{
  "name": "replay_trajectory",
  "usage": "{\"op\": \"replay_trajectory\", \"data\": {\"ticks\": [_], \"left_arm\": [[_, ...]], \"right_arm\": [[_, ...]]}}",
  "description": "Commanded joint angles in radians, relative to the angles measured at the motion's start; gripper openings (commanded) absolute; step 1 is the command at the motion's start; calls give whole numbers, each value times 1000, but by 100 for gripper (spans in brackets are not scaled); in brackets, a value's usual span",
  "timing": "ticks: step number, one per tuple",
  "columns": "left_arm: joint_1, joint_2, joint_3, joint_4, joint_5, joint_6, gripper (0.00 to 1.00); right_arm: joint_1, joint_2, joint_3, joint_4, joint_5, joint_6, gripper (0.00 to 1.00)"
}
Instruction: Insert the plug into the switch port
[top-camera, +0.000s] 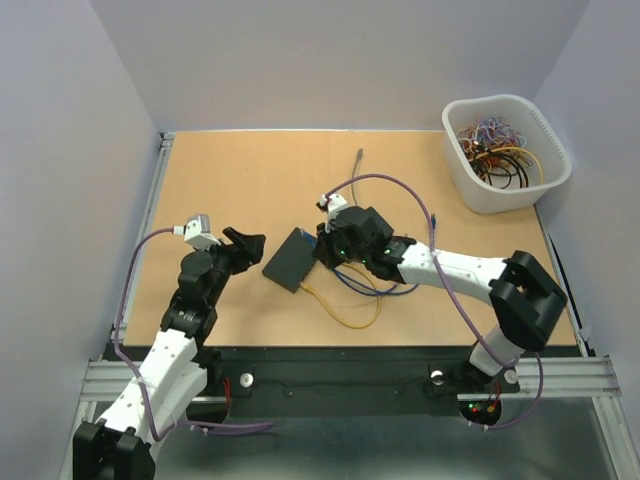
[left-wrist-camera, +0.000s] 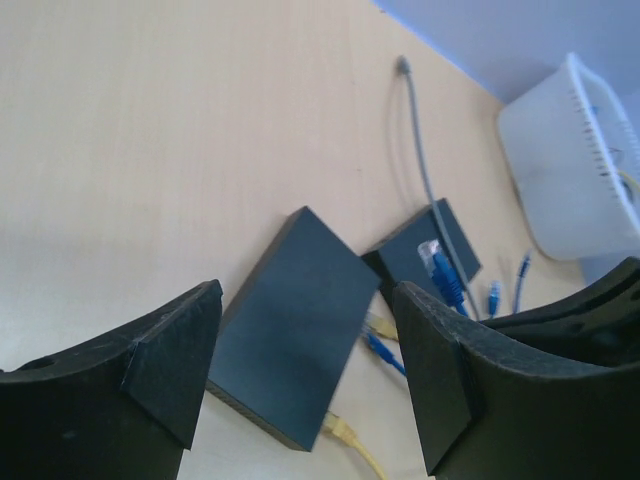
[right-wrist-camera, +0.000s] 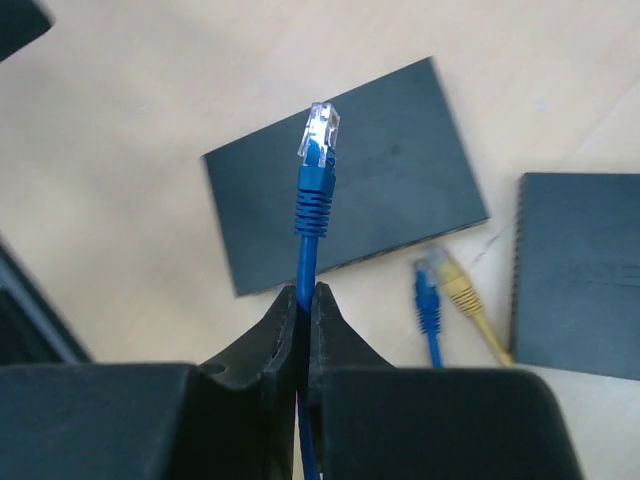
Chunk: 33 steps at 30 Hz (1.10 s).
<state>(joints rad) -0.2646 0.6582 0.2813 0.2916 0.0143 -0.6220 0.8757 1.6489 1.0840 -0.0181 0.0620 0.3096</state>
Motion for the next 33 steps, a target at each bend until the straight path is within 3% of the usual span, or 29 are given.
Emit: {"op": "replay_trajectory", "data": {"ticks": [1,5,11,26,33], "left_arm": [[-2,-98,19,17,133,-57,80],[-4,-186,-66,169,301,-119,74],[-4,-235,-128,282,383,-177,71],[-33,-32,-186,529,435,-235,68],[-42,3,-226,739,483,-281,67]], "right_arm": [[8,-113,-157,277,-204,17,0],[28,-218,-304,432,-281,104,0],[34,-262,-340,524,-326,161,0],[71,-235,-357,603,-356,175,1],[78,-196,-345,633,-390,189,0]]}}
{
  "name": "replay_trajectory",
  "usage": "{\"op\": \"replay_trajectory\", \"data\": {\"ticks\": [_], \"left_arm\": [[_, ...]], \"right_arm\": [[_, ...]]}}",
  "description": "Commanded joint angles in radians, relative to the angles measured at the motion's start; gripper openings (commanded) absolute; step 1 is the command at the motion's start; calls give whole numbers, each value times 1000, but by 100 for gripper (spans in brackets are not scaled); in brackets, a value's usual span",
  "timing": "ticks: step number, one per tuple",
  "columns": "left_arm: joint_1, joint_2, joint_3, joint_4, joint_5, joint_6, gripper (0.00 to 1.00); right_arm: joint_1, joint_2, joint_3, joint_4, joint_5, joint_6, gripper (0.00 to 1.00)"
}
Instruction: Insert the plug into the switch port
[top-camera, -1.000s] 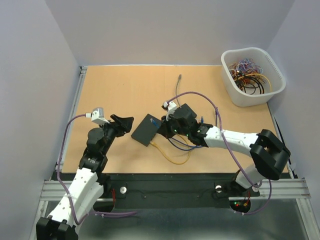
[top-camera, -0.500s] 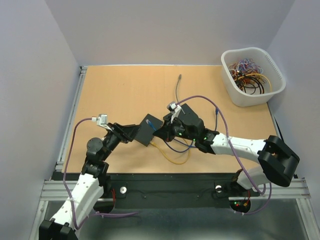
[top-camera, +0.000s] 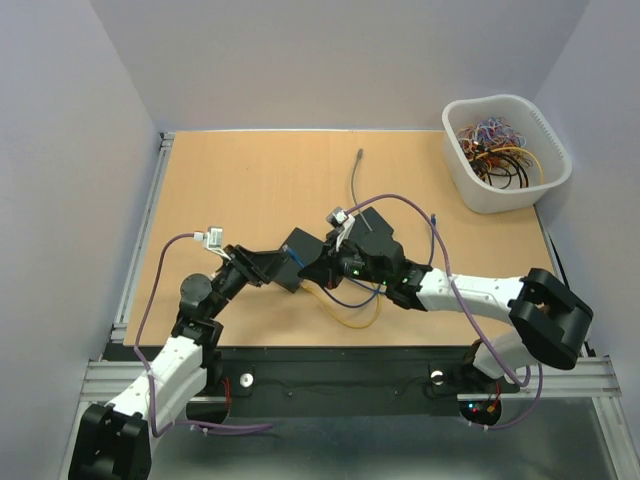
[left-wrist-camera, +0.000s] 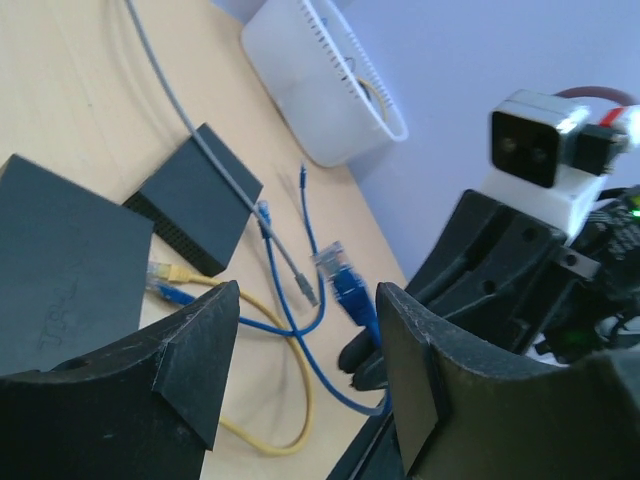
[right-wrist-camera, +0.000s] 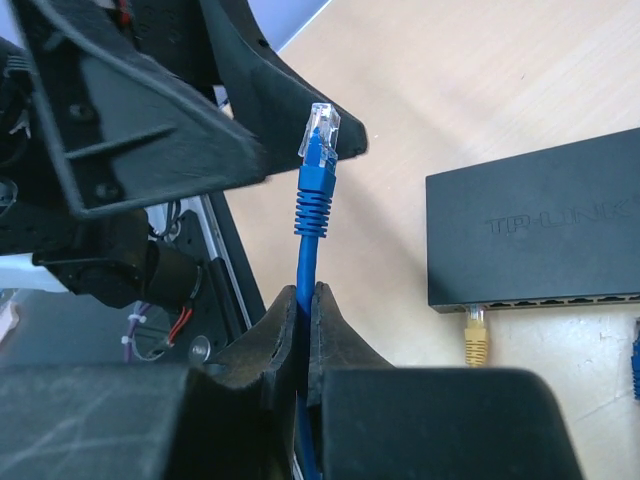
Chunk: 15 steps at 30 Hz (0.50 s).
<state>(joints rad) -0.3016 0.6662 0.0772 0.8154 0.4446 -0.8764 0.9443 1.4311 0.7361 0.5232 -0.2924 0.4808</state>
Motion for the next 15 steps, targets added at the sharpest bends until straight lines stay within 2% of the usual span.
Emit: {"op": "replay_trajectory", "data": {"ticks": [1,6,15], "left_arm": [[-5,-13,-40,244,57,-32,67],[-5,-69,-131,430,43,-82,68],[-5,-88,-139,459,55,-90,66]], "right_arm": [[10,25,0,110,-50,21,0],[10,32,-29,201,-118,41,0],[10,3,-63,304,-202,76,0]]}}
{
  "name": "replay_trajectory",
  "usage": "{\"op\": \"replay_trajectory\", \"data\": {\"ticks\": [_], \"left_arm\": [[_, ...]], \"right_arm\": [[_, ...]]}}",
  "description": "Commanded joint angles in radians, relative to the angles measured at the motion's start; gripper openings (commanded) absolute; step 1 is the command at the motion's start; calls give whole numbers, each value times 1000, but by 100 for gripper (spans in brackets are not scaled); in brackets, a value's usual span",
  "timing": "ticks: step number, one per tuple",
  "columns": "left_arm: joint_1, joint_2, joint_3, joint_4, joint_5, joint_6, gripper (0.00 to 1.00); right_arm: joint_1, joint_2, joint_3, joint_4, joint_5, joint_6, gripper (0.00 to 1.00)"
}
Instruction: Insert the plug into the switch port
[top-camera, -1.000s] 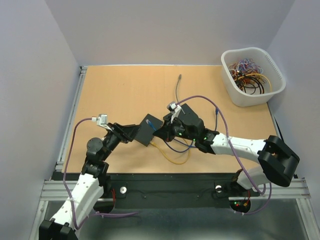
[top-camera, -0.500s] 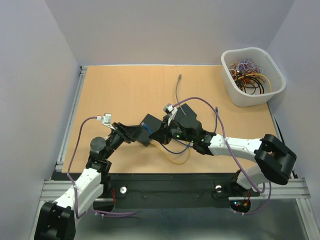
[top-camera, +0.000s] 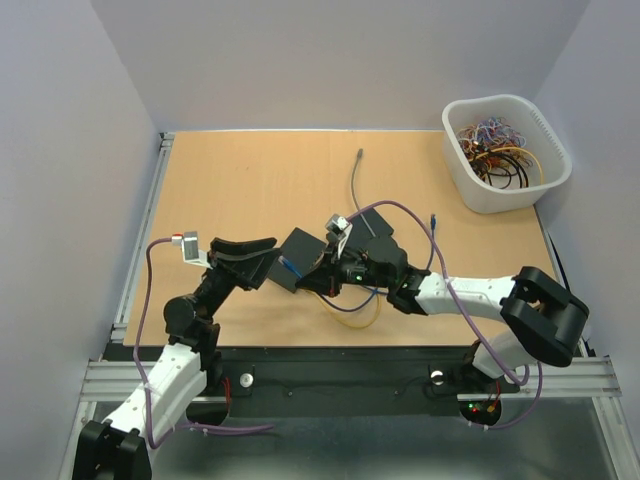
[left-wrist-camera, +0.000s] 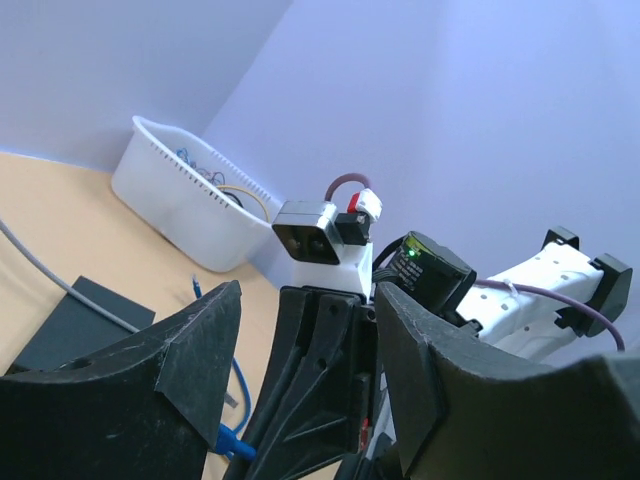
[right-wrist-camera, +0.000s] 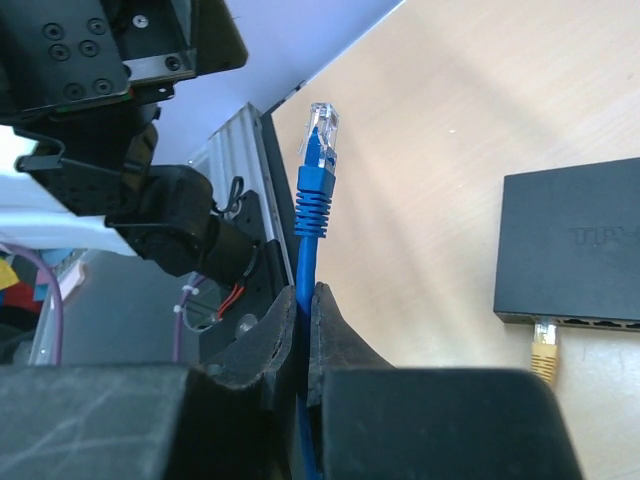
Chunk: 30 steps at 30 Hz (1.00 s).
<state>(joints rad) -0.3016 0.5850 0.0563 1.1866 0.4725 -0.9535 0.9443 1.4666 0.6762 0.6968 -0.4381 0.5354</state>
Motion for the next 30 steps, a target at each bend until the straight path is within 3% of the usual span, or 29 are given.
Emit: {"op": "replay_trajectory", "data": {"ticks": [1,24,30], "left_arm": [[-5,-5,-119,85,26,-11,66],[-10,65,-113,134,106,9,64],[-21,67,-107,136,127,19,57]], "right_arm": [[10,-41,-12,135,-59,26,0],[10,-38,0,233,-142,81,0],[10,-17,8,257,-134,92,0]]}}
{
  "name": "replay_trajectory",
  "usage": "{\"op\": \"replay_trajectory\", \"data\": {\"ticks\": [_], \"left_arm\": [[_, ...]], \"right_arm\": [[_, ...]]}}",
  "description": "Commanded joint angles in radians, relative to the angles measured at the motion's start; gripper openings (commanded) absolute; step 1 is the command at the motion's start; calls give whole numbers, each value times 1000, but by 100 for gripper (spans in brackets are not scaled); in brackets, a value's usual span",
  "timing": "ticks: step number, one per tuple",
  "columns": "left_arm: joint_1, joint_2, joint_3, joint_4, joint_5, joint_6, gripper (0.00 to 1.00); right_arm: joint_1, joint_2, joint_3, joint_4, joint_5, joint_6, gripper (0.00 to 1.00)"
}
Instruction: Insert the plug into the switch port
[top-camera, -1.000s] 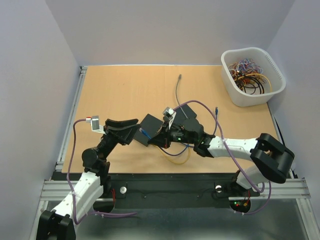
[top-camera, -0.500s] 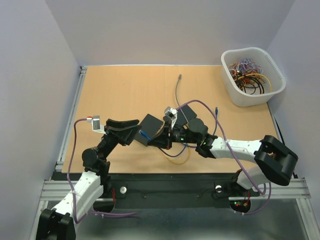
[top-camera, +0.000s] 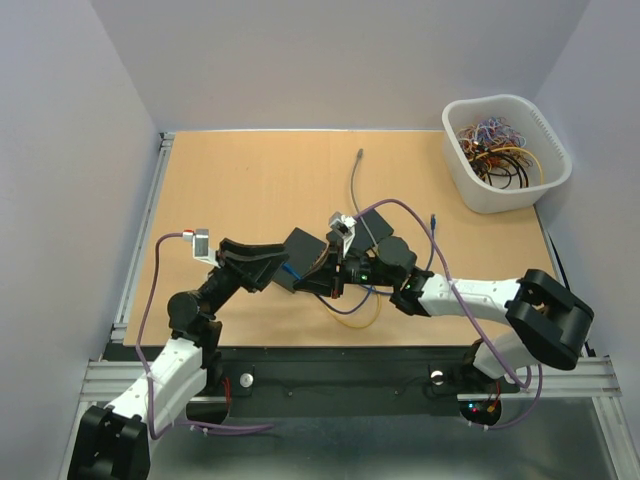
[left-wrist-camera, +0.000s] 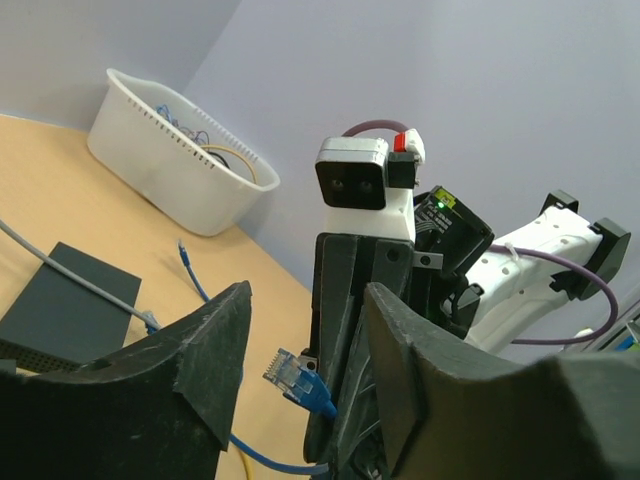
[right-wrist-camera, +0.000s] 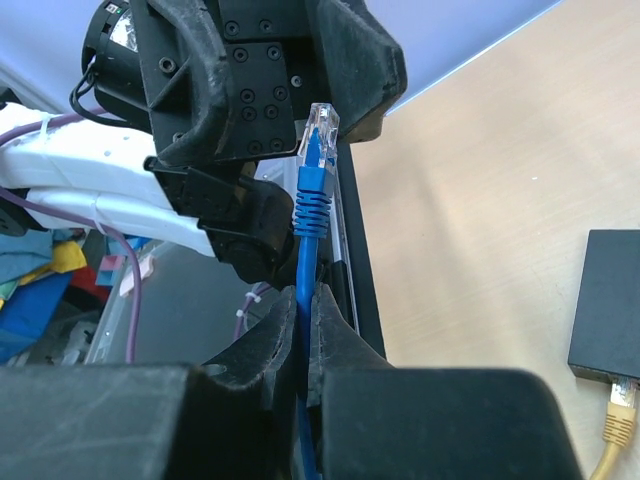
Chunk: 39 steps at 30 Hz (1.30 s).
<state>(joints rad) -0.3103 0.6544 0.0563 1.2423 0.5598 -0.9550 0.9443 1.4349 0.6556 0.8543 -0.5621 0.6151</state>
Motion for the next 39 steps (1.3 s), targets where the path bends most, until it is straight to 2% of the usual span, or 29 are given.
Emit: {"op": "replay_trajectory", "data": {"ticks": [1,5,11,13,14,15,17,18,20,21,23,24,28,34,39], "left_arm": [[-13,1,-107,80,43,24,56],[-23,10,-104,82,48,28,49],[-27,8,-101,83,55,30,28],[-27,7,-101,78,55,30,15],[-27,10,-101,68,52,30,3],[-27,8,-96,57,49,29,0],[-27,4,-85,22,40,22,0],[-27,-1,-78,-31,35,21,0],[-27,-25,-59,-107,16,12,0],[-27,-53,-17,-201,-6,4,0],[-29,-85,13,-315,-38,2,0],[-29,-119,42,-434,-81,1,0],[-30,-157,112,-703,-187,-5,0],[-30,-125,157,-807,-210,-56,0],[-30,-118,178,-860,-235,-65,0]], "right_arm": [[10,18,29,104,-9,14,1],[8,32,30,127,-2,25,0],[10,51,32,152,1,38,0],[10,52,29,157,2,41,0],[10,50,27,158,8,43,0],[10,50,26,157,13,40,0],[10,41,21,155,34,38,6],[10,27,19,150,44,35,26],[10,0,27,60,101,-11,51],[10,-31,50,-63,135,-64,64],[11,-62,85,-206,252,-124,64],[11,-85,119,-319,290,-171,64],[20,-125,160,-474,422,-253,64],[86,-100,240,-578,522,-321,61],[125,-32,305,-584,551,-339,58]]}}
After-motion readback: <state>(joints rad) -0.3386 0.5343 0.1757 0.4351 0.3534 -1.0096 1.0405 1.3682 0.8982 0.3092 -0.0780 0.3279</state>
